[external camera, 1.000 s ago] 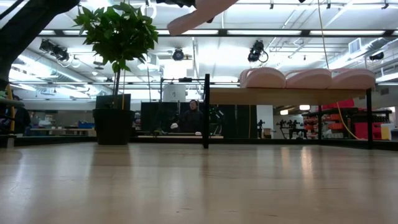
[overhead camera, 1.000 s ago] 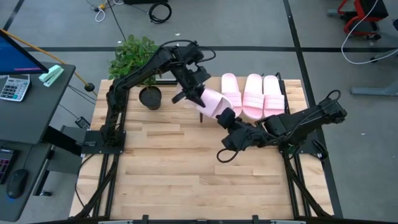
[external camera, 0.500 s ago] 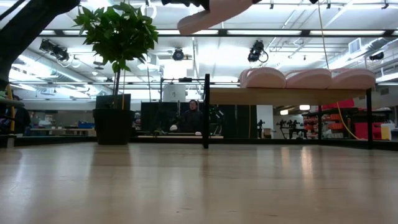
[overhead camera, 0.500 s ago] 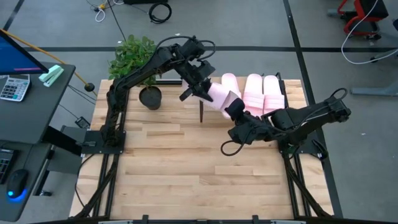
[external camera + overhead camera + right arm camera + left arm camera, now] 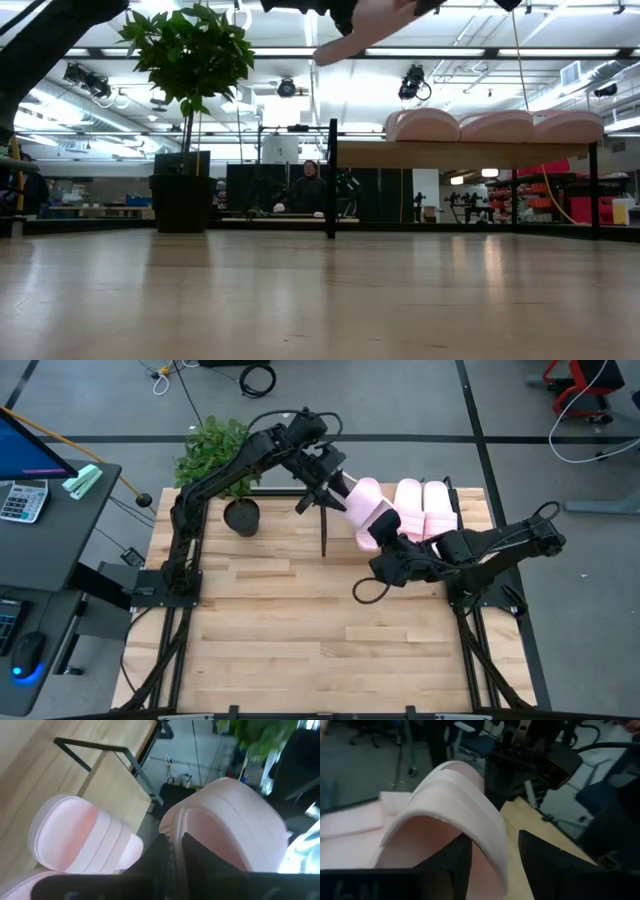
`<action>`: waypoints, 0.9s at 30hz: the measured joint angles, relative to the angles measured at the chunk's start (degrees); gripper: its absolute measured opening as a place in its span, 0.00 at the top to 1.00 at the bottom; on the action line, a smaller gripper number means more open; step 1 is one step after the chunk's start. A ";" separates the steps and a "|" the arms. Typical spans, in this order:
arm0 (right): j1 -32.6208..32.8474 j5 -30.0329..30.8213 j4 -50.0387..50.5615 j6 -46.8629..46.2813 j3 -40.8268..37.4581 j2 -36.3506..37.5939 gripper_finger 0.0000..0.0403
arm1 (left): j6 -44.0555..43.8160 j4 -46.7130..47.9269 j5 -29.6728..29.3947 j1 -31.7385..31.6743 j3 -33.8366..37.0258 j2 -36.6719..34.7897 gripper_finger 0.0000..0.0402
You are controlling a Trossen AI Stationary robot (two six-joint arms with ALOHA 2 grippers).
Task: Pick and place slides into the shelf
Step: Put the pink slide on the shelf
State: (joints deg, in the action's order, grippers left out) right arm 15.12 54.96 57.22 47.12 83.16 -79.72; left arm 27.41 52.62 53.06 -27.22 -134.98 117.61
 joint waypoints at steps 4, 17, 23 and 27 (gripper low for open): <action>-1.80 0.07 0.75 -7.84 0.02 -0.02 0.90 | 0.03 -4.05 -4.22 0.02 0.01 -0.29 0.54; -4.25 0.67 6.11 -21.63 0.02 -0.11 0.91 | 0.24 -12.64 -24.34 -0.37 0.00 -3.98 0.54; -4.27 0.09 5.85 -36.11 0.02 -0.11 0.91 | -1.56 -11.98 -34.85 0.23 0.00 -6.35 0.56; -4.36 0.55 3.61 -48.64 0.02 -0.11 0.91 | -1.32 -11.17 -41.65 0.59 0.00 -8.39 0.57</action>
State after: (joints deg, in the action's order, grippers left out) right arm 10.76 55.51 60.82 -1.52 83.18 -79.83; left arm 26.09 41.46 11.41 -26.63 -134.98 109.21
